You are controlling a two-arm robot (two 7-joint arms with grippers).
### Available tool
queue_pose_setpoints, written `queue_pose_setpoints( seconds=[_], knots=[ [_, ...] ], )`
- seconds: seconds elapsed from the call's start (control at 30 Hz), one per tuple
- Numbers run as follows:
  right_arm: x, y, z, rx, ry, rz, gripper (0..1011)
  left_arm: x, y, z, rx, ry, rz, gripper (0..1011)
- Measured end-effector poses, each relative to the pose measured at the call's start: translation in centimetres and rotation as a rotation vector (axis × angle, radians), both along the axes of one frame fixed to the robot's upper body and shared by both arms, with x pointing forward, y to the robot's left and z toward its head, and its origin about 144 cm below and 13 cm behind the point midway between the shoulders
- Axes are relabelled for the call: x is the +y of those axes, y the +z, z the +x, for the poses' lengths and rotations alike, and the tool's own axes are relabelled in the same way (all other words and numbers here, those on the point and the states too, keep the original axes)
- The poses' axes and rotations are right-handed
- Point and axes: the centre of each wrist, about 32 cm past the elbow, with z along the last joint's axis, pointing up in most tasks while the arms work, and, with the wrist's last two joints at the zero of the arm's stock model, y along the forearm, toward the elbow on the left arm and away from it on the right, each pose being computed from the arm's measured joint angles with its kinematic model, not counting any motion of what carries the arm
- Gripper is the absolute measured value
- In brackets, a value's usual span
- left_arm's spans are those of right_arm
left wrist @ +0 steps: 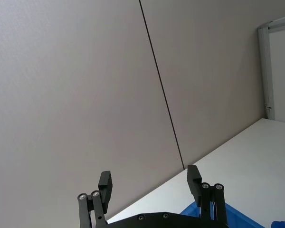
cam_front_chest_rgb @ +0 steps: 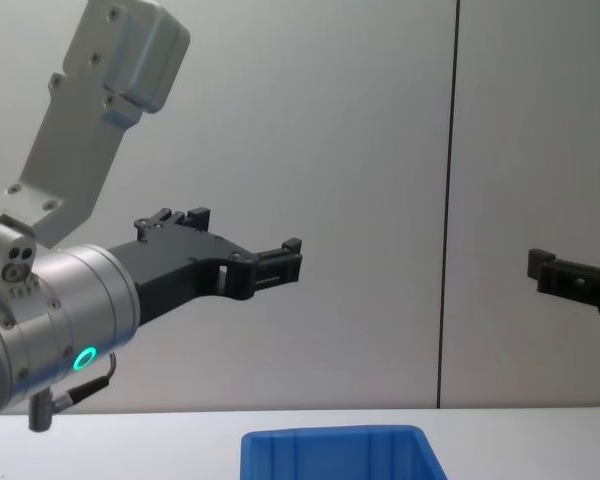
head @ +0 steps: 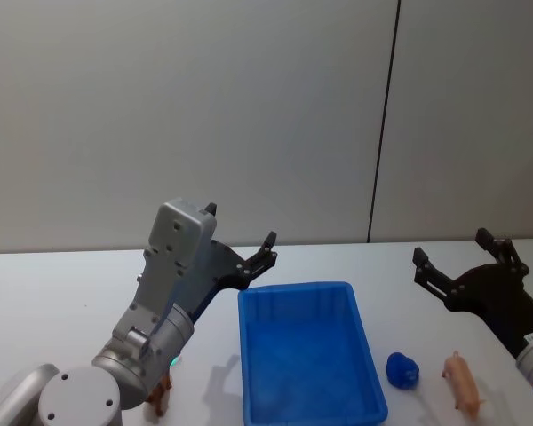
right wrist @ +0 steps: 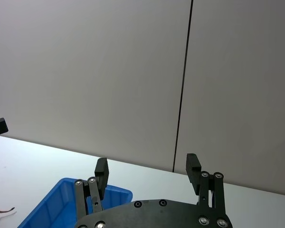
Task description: Pick up the two dolls from the table and place them into the box.
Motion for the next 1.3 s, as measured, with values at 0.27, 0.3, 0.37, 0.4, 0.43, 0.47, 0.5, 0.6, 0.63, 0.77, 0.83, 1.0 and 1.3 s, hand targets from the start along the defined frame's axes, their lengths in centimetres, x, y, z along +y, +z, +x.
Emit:
queue_pose_setpoints(
  seconds=[0.27,0.3,0.37,0.4,0.43,0.47,0.5,0.6,0.63,0.77,0.83,1.0,1.3],
  knots=[
    [0.0,0.0,0.0,0.000,0.000,0.000,1001,0.0,0.0,0.0,0.000,0.000,0.000,1001],
    [0.0,0.0,0.0,0.000,0.000,0.000,1001,0.0,0.0,0.0,0.000,0.000,0.000,1001],
    [0.0,0.0,0.0,0.000,0.000,0.000,1001,0.0,0.0,0.0,0.000,0.000,0.000,1001],
    [0.0,0.0,0.0,0.000,0.000,0.000,1001,0.1,0.0,0.0,0.000,0.001,0.000,1001],
    [0.0,0.0,0.0,0.000,0.000,0.000,1001,0.1,0.0,0.0,0.002,0.002,0.000,1001],
    [0.0,0.0,0.0,0.000,0.000,0.000,1001,0.2,-0.1,0.0,0.004,0.003,0.000,1001],
    [0.0,0.0,0.0,0.000,0.000,0.000,1001,0.4,-0.1,0.0,0.008,0.007,0.000,1001],
    [0.0,0.0,0.0,0.000,0.000,0.000,1001,0.9,-0.1,-0.1,0.021,0.021,-0.006,1001],
    [0.0,0.0,0.0,0.000,0.000,0.000,1001,0.9,-0.1,-0.2,0.025,0.024,-0.008,1001],
    [0.0,0.0,0.0,0.000,0.000,0.000,1001,1.7,-0.3,-0.5,0.050,0.051,-0.015,1001],
    [0.0,0.0,0.0,0.000,0.000,0.000,1001,2.2,-0.4,-0.6,0.069,0.070,-0.023,1001],
    [0.0,0.0,0.0,0.000,0.000,0.000,1001,3.3,-0.7,-1.1,0.109,0.109,-0.031,1001],
    [0.0,0.0,0.0,0.000,0.000,0.000,1001,5.2,-1.3,-1.9,0.206,0.172,-0.047,1001]
  ],
)
